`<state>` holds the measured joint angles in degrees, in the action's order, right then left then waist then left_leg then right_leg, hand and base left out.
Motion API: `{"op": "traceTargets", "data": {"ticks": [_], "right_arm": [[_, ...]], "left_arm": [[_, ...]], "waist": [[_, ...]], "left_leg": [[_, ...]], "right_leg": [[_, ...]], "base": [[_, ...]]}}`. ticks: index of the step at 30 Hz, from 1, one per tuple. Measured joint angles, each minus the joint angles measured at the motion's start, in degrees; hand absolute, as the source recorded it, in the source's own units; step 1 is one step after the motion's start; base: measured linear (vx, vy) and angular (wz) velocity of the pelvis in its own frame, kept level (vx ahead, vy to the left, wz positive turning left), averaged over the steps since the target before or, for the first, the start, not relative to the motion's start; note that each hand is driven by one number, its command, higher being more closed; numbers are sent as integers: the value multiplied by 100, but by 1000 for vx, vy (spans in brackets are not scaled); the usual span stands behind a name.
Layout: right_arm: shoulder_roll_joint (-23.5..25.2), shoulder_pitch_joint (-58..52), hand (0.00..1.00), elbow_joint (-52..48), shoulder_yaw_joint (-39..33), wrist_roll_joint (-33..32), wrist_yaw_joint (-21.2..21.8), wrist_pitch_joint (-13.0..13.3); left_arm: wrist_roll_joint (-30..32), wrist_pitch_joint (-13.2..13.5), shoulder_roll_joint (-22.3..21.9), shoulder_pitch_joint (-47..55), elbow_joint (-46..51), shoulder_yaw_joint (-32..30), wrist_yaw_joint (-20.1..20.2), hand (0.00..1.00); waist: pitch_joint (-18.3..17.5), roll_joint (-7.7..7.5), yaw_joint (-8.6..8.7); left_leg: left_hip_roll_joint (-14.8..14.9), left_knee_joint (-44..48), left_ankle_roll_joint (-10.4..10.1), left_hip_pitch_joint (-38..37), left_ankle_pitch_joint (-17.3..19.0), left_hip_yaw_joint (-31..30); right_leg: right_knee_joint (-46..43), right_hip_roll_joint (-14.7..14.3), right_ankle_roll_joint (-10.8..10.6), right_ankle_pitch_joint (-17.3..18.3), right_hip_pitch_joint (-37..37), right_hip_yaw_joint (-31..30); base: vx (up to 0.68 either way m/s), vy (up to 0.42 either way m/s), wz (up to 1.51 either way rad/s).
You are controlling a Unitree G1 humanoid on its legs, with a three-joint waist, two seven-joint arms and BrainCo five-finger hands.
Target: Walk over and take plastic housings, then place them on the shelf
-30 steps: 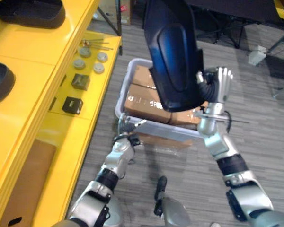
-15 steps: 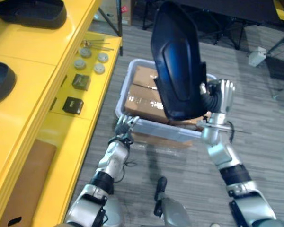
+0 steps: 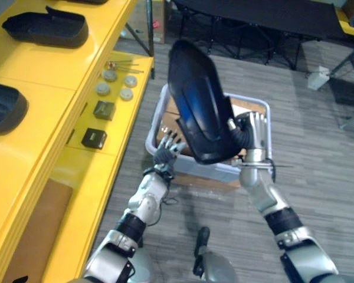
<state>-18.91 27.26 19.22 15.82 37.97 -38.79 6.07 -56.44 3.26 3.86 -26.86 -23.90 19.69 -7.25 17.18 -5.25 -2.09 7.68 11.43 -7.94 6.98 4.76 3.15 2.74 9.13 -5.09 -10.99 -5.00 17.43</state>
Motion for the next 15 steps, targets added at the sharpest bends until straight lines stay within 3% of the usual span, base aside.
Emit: {"op": "traceTargets", "data": {"ticks": [10,11,15], "right_arm": [[149,31,100,220,494,-7,142,41],[196,36,100,221,518,-7,142,46],[300,53,100,221,574,-15,146,140]], "left_arm": [[12,5,-97,-50,6,194,-151,0],[21,11,-84,-50,6,189,-225,100],[83,93,-85,-53,6,186,-601,100]], "waist": [[0,0,0],[0,0,-1],[0,1,-1]], "left_leg": [[-58,-94,16,6,-54,-78],[-61,-93,16,6,-54,-83],[-79,-88,17,9,-54,-84]], "right_leg": [[4,52,-13,-9,8,113],[4,55,-13,-9,13,118],[4,77,-15,-11,16,119]], "base": [[5,7,4],[5,17,5],[0,0,0]]}}
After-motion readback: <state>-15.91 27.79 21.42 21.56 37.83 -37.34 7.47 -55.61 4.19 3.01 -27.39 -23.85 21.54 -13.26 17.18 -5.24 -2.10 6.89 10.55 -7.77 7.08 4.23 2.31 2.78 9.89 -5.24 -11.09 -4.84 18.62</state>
